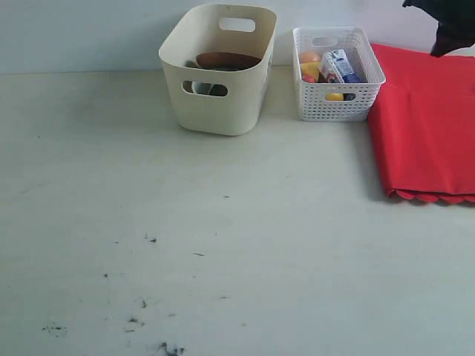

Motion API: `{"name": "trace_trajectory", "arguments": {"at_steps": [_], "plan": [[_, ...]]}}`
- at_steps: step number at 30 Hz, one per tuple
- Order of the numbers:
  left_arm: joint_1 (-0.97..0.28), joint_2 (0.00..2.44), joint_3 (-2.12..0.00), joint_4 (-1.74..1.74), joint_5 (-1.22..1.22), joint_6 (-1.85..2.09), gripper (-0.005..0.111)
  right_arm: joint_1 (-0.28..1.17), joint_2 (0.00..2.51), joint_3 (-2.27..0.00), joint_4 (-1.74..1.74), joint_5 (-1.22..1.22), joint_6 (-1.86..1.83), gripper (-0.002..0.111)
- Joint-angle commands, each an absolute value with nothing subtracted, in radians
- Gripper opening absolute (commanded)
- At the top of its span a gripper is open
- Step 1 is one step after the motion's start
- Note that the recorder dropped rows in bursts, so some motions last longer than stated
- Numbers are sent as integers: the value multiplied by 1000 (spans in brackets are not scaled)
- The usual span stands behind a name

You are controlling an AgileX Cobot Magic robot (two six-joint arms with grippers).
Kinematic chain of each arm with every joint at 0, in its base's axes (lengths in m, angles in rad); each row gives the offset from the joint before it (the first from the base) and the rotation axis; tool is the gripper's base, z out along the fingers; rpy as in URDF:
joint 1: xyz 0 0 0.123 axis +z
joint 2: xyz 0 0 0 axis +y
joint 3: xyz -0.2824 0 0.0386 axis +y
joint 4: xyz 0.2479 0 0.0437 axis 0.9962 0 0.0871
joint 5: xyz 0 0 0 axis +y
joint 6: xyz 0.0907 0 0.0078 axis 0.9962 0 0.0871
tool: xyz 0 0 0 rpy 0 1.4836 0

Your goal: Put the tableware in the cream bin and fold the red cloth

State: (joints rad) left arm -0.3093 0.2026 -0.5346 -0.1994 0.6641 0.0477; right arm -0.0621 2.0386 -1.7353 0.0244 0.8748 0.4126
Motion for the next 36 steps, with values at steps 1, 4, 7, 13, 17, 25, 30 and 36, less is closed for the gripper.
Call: {"name": "trace_trajectory", "arguments": {"at_steps": [1, 4, 7, 13, 17, 25, 30, 36], "plan": [[-308, 192, -532, -193, 671, 49, 1, -63, 2027, -1729, 25, 873, 404, 0], [-295, 158, -532, -195, 671, 49, 1, -63, 2027, -1729, 25, 873, 404, 0], [-244, 121, -532, -195, 671, 49, 1, -63, 2027, -1729, 25, 867, 404, 0], [-114, 67, -532, -172, 667, 99, 1, -63, 2027, -1729, 25, 864, 404, 0], [-77, 16, -484, -162, 536, 191, 1, -63, 2027, -1729, 25, 861, 404, 0], [-69, 0, -199, -162, 102, 204, 1, -63, 2027, -1729, 25, 857, 404, 0], [-69, 0, -28, -164, -68, 202, 1, -63, 2027, -1729, 25, 857, 404, 0], [-69, 0, 0, -164, -41, 245, 1, -63, 2027, -1729, 27, 857, 404, 0]]}}
